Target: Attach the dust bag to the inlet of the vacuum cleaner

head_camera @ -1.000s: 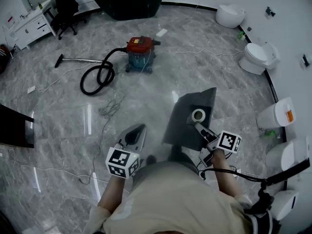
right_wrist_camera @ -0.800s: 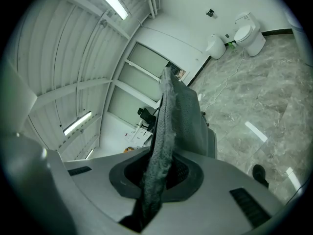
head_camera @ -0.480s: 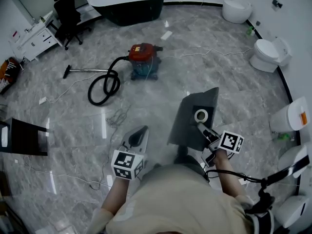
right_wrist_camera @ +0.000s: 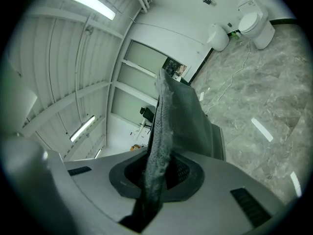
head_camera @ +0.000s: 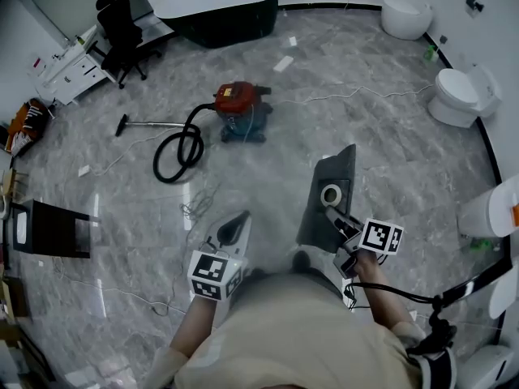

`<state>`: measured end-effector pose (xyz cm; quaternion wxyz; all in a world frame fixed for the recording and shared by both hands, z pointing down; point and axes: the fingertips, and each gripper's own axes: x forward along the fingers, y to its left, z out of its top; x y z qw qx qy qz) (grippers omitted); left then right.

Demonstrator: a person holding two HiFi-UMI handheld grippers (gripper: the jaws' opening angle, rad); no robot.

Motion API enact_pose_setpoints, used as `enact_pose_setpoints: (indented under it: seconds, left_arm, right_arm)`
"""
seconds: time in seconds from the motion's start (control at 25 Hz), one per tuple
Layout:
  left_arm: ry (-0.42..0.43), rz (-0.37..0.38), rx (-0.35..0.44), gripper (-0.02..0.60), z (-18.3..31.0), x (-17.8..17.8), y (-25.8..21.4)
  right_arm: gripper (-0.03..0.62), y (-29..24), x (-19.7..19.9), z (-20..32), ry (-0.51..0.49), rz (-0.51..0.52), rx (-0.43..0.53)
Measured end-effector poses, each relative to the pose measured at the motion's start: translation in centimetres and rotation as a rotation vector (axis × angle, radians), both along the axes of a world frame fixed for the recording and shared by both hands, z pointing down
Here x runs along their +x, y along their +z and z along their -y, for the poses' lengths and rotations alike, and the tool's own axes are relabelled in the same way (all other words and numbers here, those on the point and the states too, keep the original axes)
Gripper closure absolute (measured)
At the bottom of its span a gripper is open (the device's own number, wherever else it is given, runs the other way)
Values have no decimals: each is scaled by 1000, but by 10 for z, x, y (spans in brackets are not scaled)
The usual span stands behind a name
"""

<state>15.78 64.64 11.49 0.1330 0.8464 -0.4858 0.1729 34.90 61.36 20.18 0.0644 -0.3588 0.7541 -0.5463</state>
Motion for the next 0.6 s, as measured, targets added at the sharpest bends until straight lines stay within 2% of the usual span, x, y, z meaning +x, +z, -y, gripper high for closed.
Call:
enact_pose_setpoints:
  seconds: [0.12, 0.32, 0.6]
  left_arm:
    - [17, 24, -10, 586, 16, 11, 2]
    - [48, 22, 4, 586, 39, 24, 3]
    - [54, -16, 1, 586, 76, 8, 14]
  right_arm:
    - [556, 6, 13, 14, 23, 3, -7]
    - [556, 16, 22, 27, 43, -4, -34]
    - [556, 18, 12, 60, 40, -56, -48]
